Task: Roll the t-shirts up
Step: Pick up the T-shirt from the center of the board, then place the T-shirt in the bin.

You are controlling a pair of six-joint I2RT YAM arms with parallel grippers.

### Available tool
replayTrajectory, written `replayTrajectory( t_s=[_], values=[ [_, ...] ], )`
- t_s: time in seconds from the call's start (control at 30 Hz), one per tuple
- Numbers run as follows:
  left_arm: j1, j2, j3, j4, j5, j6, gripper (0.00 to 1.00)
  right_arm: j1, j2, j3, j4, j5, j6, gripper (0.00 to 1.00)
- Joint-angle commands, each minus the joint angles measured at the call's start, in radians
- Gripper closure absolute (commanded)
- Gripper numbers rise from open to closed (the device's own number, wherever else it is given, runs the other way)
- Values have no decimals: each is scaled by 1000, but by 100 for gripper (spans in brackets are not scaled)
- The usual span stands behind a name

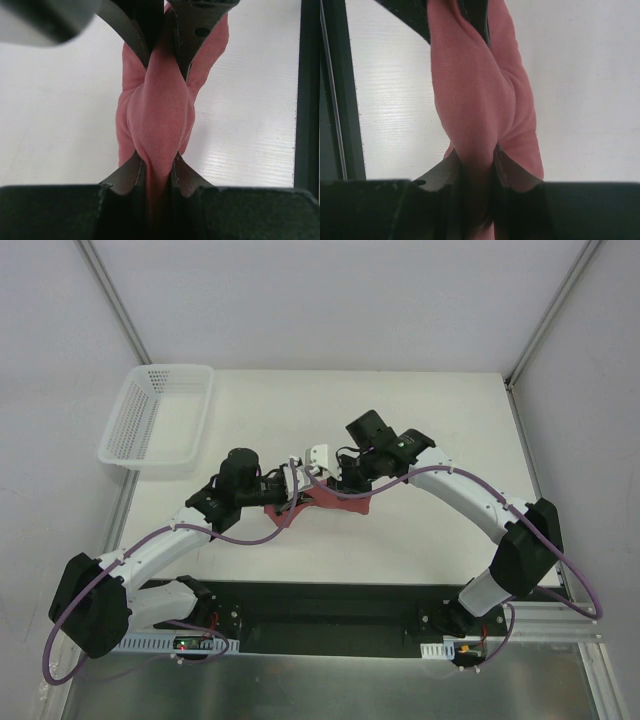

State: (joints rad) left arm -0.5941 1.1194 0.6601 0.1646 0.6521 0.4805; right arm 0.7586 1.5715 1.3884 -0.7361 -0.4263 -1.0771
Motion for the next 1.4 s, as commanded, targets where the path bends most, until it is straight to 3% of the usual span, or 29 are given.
replayTrajectory(
  t_s=[0.0,0.13,0.23,0.4,0.57,0.83,0.97,1.37],
  values=[
    [-6,17,25,-128,41,30,100,8,-64,52,176,0,112,60],
    [7,-4,61,-160,4,33,100,-34,-80,81,188,86,149,4],
    [53,-7,110,-192,-15,24,100,-99,-94,151,137,119,193,4],
    [213,14,265,-260,-87,7,100,-332,-100,254,90,124,396,4],
    [313,71,425,-286,-279,20,100,-516,-76,201,98,107,505,4],
    [496,262,670,-316,-462,90,100,-604,71,253,95,-35,603,4],
    [588,347,781,-300,-503,70,100,-611,120,268,110,-35,625,4],
    [734,491,886,-228,-646,-32,100,-605,191,278,113,-22,602,4]
  ],
)
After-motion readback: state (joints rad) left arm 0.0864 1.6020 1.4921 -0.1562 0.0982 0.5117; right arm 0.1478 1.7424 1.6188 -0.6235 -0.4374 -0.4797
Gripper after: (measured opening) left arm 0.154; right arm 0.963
